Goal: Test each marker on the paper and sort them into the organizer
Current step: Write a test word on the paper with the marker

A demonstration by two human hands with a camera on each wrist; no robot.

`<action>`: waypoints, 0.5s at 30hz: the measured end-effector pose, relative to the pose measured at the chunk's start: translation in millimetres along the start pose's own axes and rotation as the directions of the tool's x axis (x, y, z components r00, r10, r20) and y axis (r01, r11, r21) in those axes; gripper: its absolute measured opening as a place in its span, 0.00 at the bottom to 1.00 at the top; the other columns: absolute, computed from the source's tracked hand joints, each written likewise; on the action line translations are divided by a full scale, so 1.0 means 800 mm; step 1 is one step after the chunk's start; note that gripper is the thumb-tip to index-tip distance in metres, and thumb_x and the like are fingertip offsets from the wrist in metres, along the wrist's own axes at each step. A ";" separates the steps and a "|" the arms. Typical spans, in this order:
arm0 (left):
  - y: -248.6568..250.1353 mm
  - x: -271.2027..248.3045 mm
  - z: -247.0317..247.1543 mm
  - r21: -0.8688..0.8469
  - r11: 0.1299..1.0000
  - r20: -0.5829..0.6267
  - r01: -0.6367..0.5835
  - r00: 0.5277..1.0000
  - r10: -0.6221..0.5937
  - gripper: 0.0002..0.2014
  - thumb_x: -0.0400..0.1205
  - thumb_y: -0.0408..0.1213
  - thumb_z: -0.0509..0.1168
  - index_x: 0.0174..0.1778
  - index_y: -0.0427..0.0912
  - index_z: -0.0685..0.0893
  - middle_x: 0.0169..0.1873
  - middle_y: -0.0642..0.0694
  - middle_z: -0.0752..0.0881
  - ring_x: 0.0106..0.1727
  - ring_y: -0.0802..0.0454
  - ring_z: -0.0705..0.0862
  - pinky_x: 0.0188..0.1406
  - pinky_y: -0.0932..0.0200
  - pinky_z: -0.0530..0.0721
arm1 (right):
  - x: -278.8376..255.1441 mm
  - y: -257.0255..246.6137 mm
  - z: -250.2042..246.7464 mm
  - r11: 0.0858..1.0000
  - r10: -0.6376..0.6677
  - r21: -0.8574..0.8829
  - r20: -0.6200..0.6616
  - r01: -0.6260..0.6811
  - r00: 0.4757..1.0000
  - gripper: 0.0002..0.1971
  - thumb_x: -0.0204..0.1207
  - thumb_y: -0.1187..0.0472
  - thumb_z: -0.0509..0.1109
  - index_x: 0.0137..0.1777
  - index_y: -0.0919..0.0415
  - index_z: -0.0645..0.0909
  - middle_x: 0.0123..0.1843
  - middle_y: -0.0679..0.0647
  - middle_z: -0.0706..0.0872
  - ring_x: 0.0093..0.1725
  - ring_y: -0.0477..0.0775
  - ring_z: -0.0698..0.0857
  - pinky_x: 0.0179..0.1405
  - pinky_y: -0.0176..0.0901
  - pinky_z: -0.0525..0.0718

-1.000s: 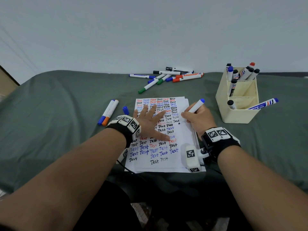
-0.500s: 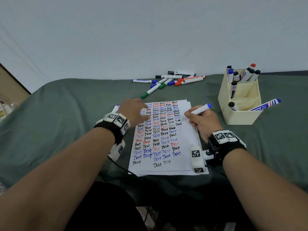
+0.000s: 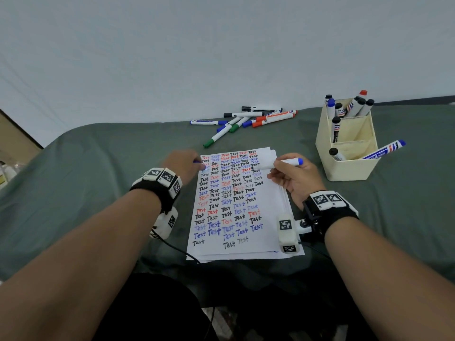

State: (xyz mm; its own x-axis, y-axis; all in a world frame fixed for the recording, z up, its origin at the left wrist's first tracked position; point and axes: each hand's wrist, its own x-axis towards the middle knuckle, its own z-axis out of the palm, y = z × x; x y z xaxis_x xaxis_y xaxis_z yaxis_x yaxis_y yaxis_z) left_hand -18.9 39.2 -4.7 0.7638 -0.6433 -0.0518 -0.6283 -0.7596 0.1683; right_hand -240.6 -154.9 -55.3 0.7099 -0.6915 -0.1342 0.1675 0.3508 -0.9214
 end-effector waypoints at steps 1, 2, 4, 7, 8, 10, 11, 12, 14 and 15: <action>0.007 -0.001 0.001 -0.038 0.999 0.006 -0.008 1.000 0.008 0.09 0.85 0.48 0.69 0.55 0.48 0.88 0.49 0.49 0.87 0.49 0.50 0.82 0.47 0.55 0.77 | 0.000 0.001 -0.001 1.000 -0.005 -0.002 0.004 0.005 1.000 0.05 0.79 0.73 0.73 0.48 0.63 0.85 0.37 0.64 0.89 0.37 0.61 0.91 0.37 0.43 0.90; 0.014 -0.002 0.001 -0.071 0.997 0.015 -0.019 1.000 0.021 0.08 0.85 0.48 0.68 0.54 0.50 0.86 0.49 0.50 0.86 0.49 0.51 0.83 0.46 0.55 0.76 | -0.001 0.002 -0.001 1.000 -0.008 -0.001 0.008 0.008 1.000 0.05 0.79 0.73 0.74 0.48 0.63 0.85 0.38 0.63 0.90 0.38 0.60 0.91 0.38 0.43 0.90; 0.032 -0.003 0.002 -0.137 0.990 0.026 -0.031 0.999 0.035 0.03 0.87 0.45 0.65 0.53 0.53 0.83 0.50 0.50 0.87 0.49 0.51 0.85 0.41 0.57 0.76 | -0.001 0.003 -0.001 1.000 -0.007 0.001 0.013 0.007 1.000 0.06 0.77 0.73 0.76 0.49 0.63 0.86 0.40 0.63 0.92 0.39 0.59 0.91 0.40 0.43 0.90; 0.058 -0.007 0.003 -0.252 0.968 0.038 -0.017 0.999 0.027 0.04 0.89 0.42 0.62 0.56 0.52 0.82 0.47 0.48 0.87 0.46 0.50 0.87 0.34 0.58 0.80 | 0.000 0.004 -0.003 1.000 0.003 0.000 0.024 -0.003 1.000 0.09 0.74 0.73 0.79 0.52 0.64 0.87 0.44 0.65 0.93 0.40 0.58 0.92 0.42 0.42 0.90; 0.066 -0.008 0.002 -0.276 0.961 0.047 -0.021 0.998 0.036 0.05 0.89 0.41 0.62 0.57 0.52 0.82 0.47 0.47 0.87 0.45 0.49 0.87 0.33 0.57 0.82 | 0.000 0.004 -0.003 1.000 0.004 0.002 0.031 -0.004 1.000 0.10 0.74 0.73 0.79 0.52 0.64 0.87 0.45 0.65 0.93 0.40 0.58 0.92 0.41 0.41 0.90; 0.080 -0.012 0.002 -0.294 0.955 0.064 -0.044 0.996 0.065 0.06 0.90 0.41 0.61 0.58 0.51 0.82 0.47 0.46 0.87 0.45 0.48 0.87 0.34 0.56 0.83 | 0.000 0.005 -0.004 1.000 0.004 0.002 0.042 -0.004 0.999 0.10 0.73 0.73 0.80 0.52 0.64 0.87 0.46 0.66 0.93 0.40 0.58 0.92 0.41 0.41 0.89; 0.086 -0.014 0.001 -0.297 0.953 0.068 -0.057 0.994 0.081 0.06 0.90 0.40 0.61 0.59 0.50 0.82 0.47 0.46 0.87 0.45 0.49 0.87 0.34 0.56 0.82 | 0.001 0.005 -0.005 1.000 0.004 -0.002 0.045 -0.004 0.999 0.10 0.73 0.72 0.80 0.53 0.63 0.88 0.47 0.66 0.93 0.40 0.58 0.92 0.41 0.41 0.89; 0.092 -0.015 0.001 -0.298 0.952 0.072 -0.070 0.993 0.096 0.07 0.90 0.40 0.61 0.60 0.49 0.82 0.48 0.45 0.88 0.45 0.49 0.87 0.35 0.55 0.83 | 0.001 0.005 -0.005 1.000 0.004 -0.008 0.047 -0.003 0.999 0.11 0.73 0.72 0.80 0.53 0.63 0.88 0.47 0.66 0.93 0.40 0.58 0.92 0.41 0.41 0.89; 0.103 -0.017 0.001 -0.306 0.948 0.085 -0.085 0.990 0.116 0.07 0.89 0.39 0.62 0.61 0.48 0.82 0.48 0.45 0.88 0.46 0.50 0.87 0.38 0.53 0.86 | 0.002 0.006 -0.006 1.000 0.003 -0.022 0.052 -0.002 0.999 0.11 0.73 0.71 0.81 0.53 0.62 0.88 0.47 0.66 0.93 0.39 0.56 0.91 0.41 0.41 0.89; 0.107 -0.018 0.001 -0.317 0.944 0.090 -0.088 0.988 0.122 0.07 0.89 0.38 0.62 0.61 0.48 0.82 0.48 0.46 0.87 0.44 0.52 0.87 0.35 0.56 0.84 | 0.003 0.007 -0.006 1.000 0.002 -0.028 0.054 0.000 0.999 0.11 0.73 0.71 0.81 0.53 0.62 0.88 0.47 0.67 0.93 0.38 0.56 0.91 0.41 0.41 0.88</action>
State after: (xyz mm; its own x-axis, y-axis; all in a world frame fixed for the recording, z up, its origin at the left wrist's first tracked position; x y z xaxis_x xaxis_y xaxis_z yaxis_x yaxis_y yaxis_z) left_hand -83.7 -16.8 9.4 0.6649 -0.7374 -0.1192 -0.6139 -0.6303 0.4753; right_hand -241.6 -157.8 -62.3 0.7458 -0.6559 -0.1162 0.1482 0.3334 -0.9311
